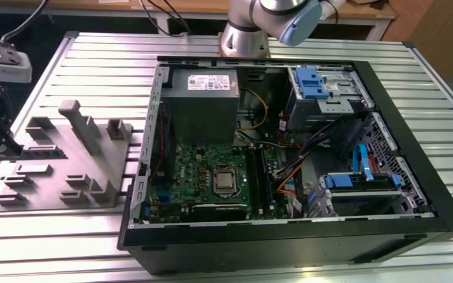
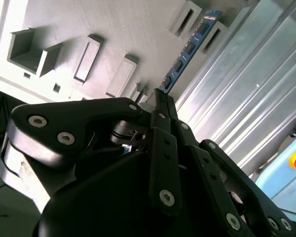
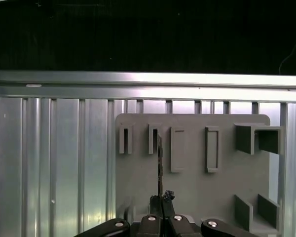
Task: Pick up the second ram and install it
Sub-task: 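Pick up the second ram and move it above second insertion slot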
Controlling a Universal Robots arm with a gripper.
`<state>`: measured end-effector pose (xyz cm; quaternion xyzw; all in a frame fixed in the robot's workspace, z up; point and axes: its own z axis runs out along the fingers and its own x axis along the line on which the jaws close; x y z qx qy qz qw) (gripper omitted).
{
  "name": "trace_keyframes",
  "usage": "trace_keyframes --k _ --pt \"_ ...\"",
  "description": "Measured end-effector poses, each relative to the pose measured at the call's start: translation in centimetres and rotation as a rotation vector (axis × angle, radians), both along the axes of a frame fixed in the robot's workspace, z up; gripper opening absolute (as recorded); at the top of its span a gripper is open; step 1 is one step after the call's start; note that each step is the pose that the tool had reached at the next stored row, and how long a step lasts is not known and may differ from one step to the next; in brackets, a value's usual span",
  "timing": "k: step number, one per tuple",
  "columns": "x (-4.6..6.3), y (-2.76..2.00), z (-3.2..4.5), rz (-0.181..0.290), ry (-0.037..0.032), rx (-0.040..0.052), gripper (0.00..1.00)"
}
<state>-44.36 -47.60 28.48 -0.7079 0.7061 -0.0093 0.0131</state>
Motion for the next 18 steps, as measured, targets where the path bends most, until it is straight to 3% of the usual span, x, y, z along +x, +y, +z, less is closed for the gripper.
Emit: trace_keyframes --k 18 --pt "0.0 0.02 5.78 0.000 0.0002 -0.0001 0.12"
